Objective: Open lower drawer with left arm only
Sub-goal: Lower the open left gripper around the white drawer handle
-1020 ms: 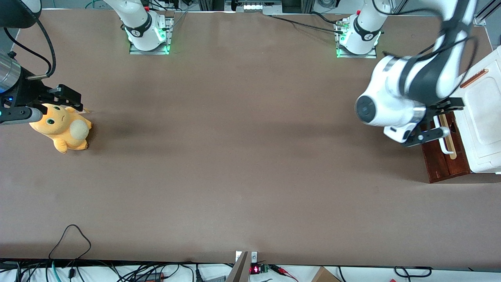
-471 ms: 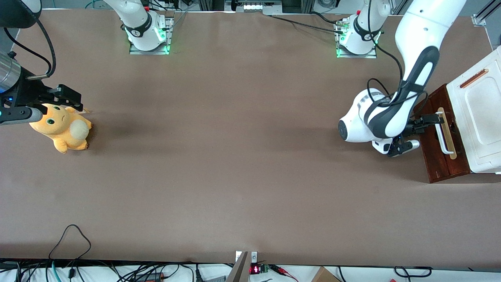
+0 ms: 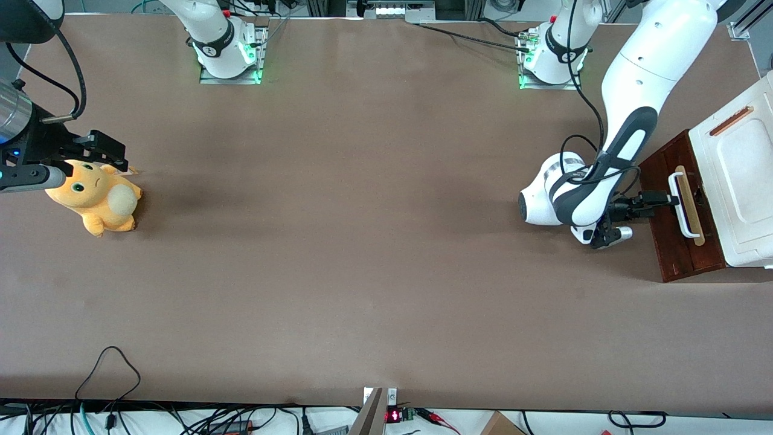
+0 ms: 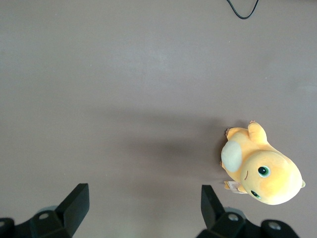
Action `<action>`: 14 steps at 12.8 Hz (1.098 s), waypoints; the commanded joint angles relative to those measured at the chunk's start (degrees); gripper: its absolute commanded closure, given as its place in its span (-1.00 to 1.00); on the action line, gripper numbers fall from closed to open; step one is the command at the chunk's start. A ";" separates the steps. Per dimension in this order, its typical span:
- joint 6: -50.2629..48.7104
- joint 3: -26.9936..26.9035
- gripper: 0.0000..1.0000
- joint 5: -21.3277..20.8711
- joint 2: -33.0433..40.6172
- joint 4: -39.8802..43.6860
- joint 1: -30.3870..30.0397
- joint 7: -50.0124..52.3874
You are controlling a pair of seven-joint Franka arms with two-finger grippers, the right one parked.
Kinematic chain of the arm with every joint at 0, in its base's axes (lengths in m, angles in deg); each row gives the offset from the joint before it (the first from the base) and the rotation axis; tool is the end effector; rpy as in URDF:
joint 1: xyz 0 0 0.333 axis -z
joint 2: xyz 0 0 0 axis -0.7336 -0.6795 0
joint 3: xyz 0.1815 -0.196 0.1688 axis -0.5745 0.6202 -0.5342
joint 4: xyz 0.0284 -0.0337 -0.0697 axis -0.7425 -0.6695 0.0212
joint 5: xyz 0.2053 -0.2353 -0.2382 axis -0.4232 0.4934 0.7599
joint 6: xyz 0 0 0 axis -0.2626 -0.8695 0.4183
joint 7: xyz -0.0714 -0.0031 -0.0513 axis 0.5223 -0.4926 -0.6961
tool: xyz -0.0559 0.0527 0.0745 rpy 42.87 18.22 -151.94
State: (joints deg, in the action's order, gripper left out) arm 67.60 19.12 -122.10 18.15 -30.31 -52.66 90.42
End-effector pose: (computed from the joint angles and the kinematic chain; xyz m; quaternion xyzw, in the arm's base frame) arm 0.5469 -0.0111 0.1626 -0.7200 -0.0115 0.0167 0.6937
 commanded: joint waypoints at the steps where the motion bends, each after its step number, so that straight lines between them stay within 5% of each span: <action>1: -1.14 0.63 -0.73 -3.18 -1.48 1.16 -1.47 0.35; 4: -1.32 0.80 -0.48 -3.36 -3.58 1.16 -4.01 1.66; 14: -2.37 1.94 -0.13 -4.68 -3.60 0.99 -5.86 2.11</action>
State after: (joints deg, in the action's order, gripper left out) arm 66.63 19.74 -125.39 14.86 -29.96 -57.21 92.26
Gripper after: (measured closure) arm 0.405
